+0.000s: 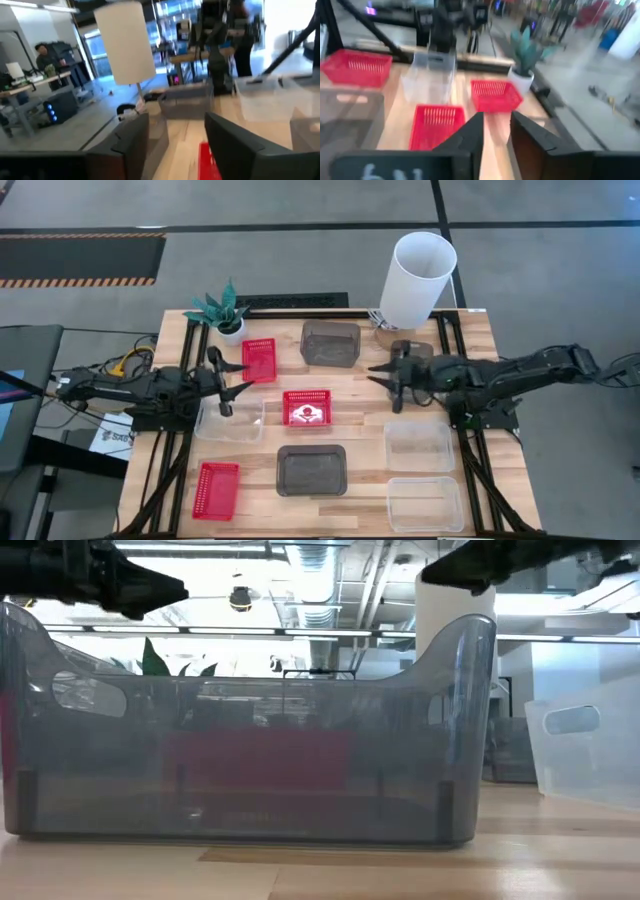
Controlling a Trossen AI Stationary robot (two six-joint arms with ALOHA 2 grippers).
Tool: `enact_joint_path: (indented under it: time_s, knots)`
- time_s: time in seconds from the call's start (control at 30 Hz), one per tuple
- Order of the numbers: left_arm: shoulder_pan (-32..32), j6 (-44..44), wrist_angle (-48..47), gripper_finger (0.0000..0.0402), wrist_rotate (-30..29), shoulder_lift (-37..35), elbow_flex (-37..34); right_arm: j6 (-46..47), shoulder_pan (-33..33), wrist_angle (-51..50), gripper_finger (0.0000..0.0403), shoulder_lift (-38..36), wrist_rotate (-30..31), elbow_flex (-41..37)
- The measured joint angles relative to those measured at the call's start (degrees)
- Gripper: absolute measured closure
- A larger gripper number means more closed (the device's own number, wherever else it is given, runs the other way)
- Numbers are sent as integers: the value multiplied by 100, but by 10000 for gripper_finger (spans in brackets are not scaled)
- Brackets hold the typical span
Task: Stack baskets by color
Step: Stack the middle red bin on the top red bin
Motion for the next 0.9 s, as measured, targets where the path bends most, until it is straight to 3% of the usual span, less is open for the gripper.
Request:
enact_joint_path:
  time_s: [0.2, 0.4, 0.53, 0.77, 0.9]
  knots:
    - [0, -188, -1108, 161, -75, 738, 1014, 742, 241, -1791, 212, 584, 309, 1126]
    - [33, -686, -2464, 150, -264, 1440, 2104, 1988, 585, -3667, 165, 757, 296, 1939]
    - [262, -729, -3222, 149, -200, 2061, 2580, 2732, 947, -4438, 163, 673, 300, 2009]
    - [844, -98, -3355, 149, 1184, 3415, 2976, 3219, 1606, -4741, 178, 670, 333, 2015]
    - [1123, 111, -3456, 149, 1342, 4133, 3298, 3217, 1881, -4734, 185, 728, 674, 2015]
